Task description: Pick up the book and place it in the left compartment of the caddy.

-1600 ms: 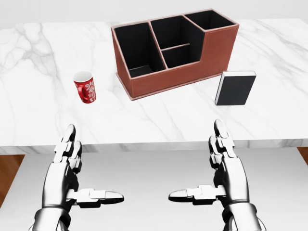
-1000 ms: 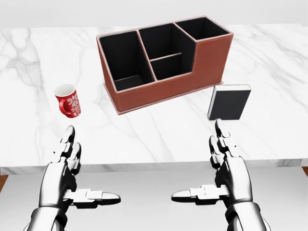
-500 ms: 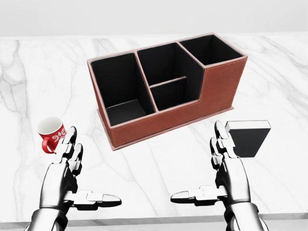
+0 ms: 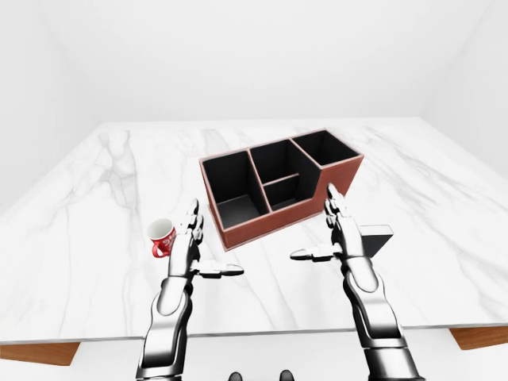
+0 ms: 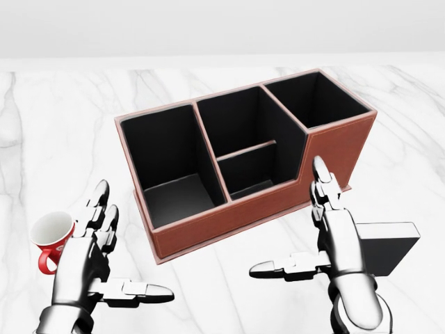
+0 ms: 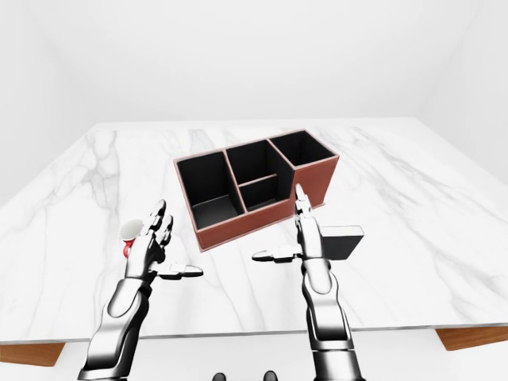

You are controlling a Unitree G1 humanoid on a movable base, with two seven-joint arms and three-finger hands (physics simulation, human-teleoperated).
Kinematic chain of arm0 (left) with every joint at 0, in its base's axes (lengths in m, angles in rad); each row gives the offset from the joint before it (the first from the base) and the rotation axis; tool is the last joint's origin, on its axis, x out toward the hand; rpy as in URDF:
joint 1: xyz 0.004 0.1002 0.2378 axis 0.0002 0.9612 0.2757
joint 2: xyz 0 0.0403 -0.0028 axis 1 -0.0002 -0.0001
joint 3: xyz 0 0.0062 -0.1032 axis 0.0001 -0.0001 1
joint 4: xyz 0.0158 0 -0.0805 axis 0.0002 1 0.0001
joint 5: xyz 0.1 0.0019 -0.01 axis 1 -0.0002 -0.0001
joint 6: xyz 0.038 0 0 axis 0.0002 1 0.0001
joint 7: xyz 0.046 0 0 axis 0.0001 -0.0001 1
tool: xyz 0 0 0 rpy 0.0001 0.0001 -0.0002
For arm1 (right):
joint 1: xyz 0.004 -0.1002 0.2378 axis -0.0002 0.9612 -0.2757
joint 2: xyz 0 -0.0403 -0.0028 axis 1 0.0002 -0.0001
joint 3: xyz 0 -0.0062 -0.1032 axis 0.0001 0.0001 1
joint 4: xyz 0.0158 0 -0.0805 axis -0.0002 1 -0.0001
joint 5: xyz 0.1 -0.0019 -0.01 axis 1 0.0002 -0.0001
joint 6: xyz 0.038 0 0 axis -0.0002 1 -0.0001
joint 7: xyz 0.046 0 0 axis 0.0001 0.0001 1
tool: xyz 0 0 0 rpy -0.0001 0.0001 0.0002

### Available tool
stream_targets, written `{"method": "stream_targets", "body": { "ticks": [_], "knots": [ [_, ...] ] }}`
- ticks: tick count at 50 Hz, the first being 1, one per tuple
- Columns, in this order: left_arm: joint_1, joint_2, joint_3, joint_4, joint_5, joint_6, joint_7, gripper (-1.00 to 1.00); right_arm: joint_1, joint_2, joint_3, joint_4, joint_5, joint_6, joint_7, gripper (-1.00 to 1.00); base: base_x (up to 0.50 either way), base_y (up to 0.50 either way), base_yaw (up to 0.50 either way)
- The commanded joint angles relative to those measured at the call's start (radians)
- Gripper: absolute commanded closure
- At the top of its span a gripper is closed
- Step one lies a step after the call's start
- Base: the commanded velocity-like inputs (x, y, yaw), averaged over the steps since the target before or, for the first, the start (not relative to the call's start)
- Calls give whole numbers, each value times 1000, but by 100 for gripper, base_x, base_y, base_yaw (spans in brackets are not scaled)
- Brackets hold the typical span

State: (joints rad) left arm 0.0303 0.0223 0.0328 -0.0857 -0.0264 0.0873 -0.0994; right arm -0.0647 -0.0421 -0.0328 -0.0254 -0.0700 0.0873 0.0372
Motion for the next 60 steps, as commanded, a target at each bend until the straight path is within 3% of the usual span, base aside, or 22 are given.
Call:
{"method": "stream_targets", "body": {
  "ticks": [1,8,16,24,34,45,60],
  "knots": [
    [32,4,17,-98,-18,0,-23,-100,-93,-73,18,-127,-217,0,55,-98,0,0,0],
    [23,4,23,-87,-24,0,-26,-100,-172,-131,13,-184,-470,0,288,-98,0,0,0],
    [28,8,36,-123,-41,0,-38,-100,-308,-232,6,-186,-790,0,661,-98,0,0,0],
    [27,11,49,-145,-56,0,-46,-100,-401,-276,-37,-146,-1076,0,661,-98,0,0,0],
    [29,14,67,-180,-72,0,-53,-100,-360,-268,-108,-165,-1305,0,661,-98,0,0,0],
    [53,10,64,-221,-71,0,-60,-100,-260,-284,-188,-165,-1311,0,661,-99,0,0,0],
    [50,10,60,-208,-63,0,-64,-100,-244,-285,-165,0,-1234,0,661,-98,0,0,0]
  ]
}}
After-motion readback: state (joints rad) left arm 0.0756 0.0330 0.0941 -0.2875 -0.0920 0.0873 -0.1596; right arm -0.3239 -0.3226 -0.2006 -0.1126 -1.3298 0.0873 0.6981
